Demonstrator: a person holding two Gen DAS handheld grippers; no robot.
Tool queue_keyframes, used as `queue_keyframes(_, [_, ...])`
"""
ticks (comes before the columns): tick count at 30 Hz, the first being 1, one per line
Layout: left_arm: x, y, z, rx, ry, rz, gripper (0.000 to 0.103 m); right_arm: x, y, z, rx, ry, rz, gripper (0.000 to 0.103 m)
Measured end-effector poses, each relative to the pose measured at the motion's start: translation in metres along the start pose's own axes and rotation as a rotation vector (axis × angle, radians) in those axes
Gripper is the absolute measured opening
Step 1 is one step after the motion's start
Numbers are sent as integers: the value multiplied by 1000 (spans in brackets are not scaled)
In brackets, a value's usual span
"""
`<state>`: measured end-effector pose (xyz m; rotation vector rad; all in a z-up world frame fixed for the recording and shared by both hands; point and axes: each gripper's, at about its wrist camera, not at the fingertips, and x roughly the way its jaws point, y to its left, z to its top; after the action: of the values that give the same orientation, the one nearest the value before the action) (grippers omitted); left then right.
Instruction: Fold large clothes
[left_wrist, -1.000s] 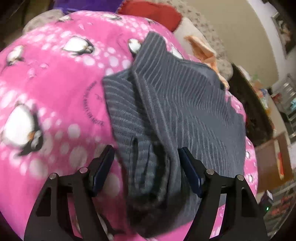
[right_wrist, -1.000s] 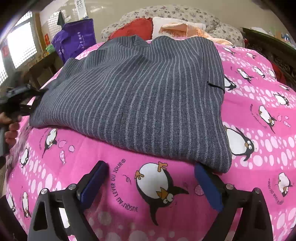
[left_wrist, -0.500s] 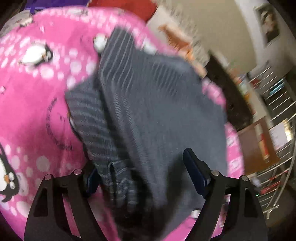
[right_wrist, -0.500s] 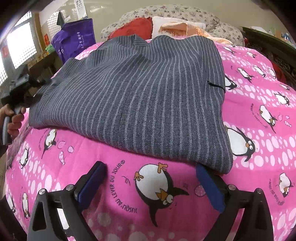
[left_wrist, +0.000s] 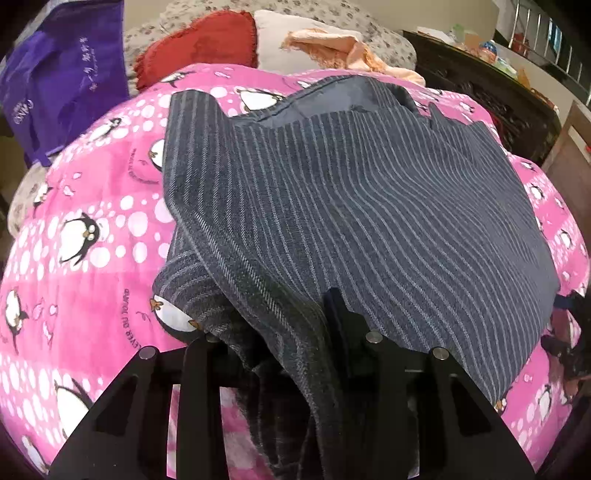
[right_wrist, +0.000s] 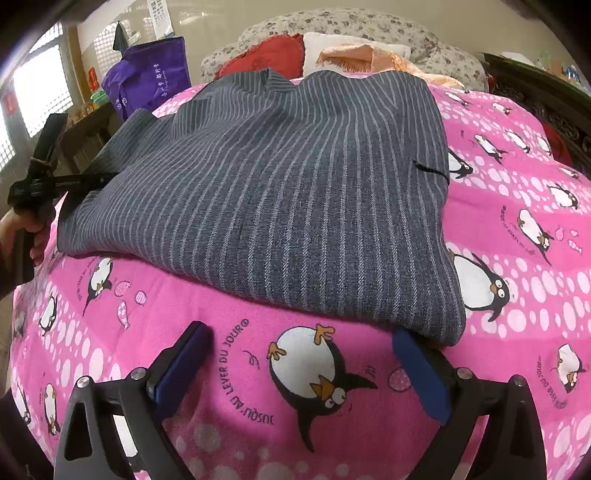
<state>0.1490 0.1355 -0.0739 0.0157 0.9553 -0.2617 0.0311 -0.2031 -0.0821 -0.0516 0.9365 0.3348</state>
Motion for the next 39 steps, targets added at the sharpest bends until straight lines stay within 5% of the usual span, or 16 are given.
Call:
queue_keyframes(4, [9, 14, -7, -24, 2, 30, 80, 0, 1, 0, 1, 0, 0, 99])
queue_keyframes(9, [5, 23, -20, -51, -29, -7, 83, 0, 0, 0, 3, 1, 7, 100])
queue_keyframes(11, [0, 21, -23, -52, -19, -33, 77, 1, 0, 0, 3, 1, 6, 100])
queue_keyframes(12, [-3, 18, -24, -42, -9, -76, 64, 1, 0, 0, 3, 1, 6, 100])
queue_keyframes(16, [-6, 14, -24, -1, -11, -78, 45, 2, 0, 0, 4, 3, 5, 103])
queue_keyframes(22, [-2, 36, -12, -176, 22, -217, 16, 1, 0, 1, 7, 8, 5, 102])
queue_keyframes(23, [-6, 37, -8, -208, 18, -249, 15, -2, -1, 2, 10, 6, -1, 100])
queue_keyframes(25, [-23, 37, 3, -280, -16, -331, 14, -13, -8, 3, 41, -11, -17, 78])
queue_keyframes(27, [-41, 30, 15, -324, -52, -429, 14, -32, -27, 3, 84, -52, -44, 73])
queue_keyframes(31, [-63, -3, 42, -366, -92, -543, 14, -67, -65, -4, 5, -152, -349, 73])
queue_keyframes(34, [-65, -36, 61, -401, -113, -551, 14, -68, -108, -17, -30, -122, -579, 72])
queue_keyframes(37, [-61, -74, 77, -419, -122, -534, 14, -65, -150, -30, 93, -89, -534, 54])
queue_keyframes(39, [-55, -103, 86, -416, -117, -526, 14, -60, -164, -39, 161, -88, -486, 54])
